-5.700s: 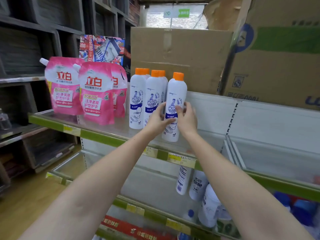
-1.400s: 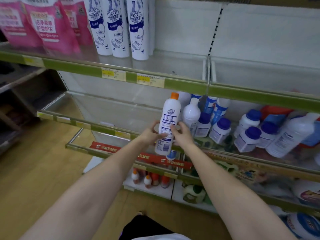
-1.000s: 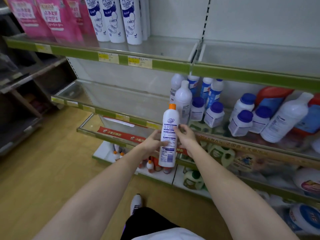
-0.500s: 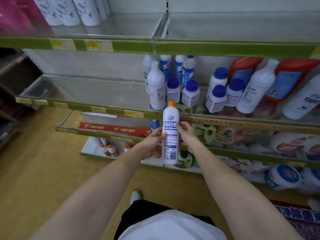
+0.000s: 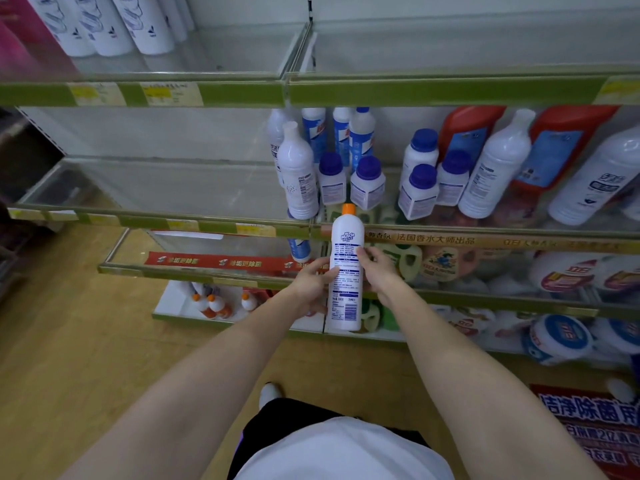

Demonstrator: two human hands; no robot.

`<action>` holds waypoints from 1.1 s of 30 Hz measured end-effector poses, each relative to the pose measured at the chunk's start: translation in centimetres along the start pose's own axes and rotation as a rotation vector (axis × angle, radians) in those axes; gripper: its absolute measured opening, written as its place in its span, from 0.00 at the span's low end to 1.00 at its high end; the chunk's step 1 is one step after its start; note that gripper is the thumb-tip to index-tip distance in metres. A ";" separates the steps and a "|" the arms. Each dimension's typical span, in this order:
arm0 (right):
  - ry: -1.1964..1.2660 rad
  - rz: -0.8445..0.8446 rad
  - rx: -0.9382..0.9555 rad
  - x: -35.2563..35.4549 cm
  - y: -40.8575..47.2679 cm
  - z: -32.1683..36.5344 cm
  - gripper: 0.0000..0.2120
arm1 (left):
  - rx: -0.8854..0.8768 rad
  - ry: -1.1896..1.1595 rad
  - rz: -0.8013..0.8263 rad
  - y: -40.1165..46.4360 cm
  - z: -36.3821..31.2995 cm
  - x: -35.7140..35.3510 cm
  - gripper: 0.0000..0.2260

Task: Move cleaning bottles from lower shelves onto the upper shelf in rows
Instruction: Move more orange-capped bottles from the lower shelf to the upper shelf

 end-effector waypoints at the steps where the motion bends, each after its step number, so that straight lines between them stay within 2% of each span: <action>1: 0.006 -0.011 -0.002 0.1 0.1 0.0 0.20 | -0.001 -0.009 0.001 -0.1 -0.2 -0.2 0.19; 8: 0.015 -0.024 -0.009 0.4 0.1 0.5 0.22 | -0.006 0.011 0.003 0.1 -0.8 -0.5 0.19; 13: 0.026 -0.019 -0.024 0.7 1.6 -0.7 0.27 | -0.004 0.002 0.021 -0.1 -0.9 -0.3 0.20; 23: 0.069 -0.019 -0.089 0.8 -0.3 0.8 0.22 | -0.019 0.097 -0.046 0.1 -0.9 0.5 0.21; 28: 0.020 0.026 -0.139 0.1 -0.3 1.8 0.27 | -0.054 0.186 -0.037 -0.5 -1.6 0.7 0.24; 33: -0.002 -0.009 -0.113 -1.5 -0.4 2.1 0.35 | -0.125 0.249 -0.048 -1.0 -2.1 0.4 0.19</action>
Point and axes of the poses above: each hand's wrist, its own y-axis towards the middle knuckle, its own x-axis out of the back of the hand, z = x × y, the point moved 1 cm from there along y, towards the middle knuckle, and after that the axes turned 8 degrees about y, right-handed, at the moved point
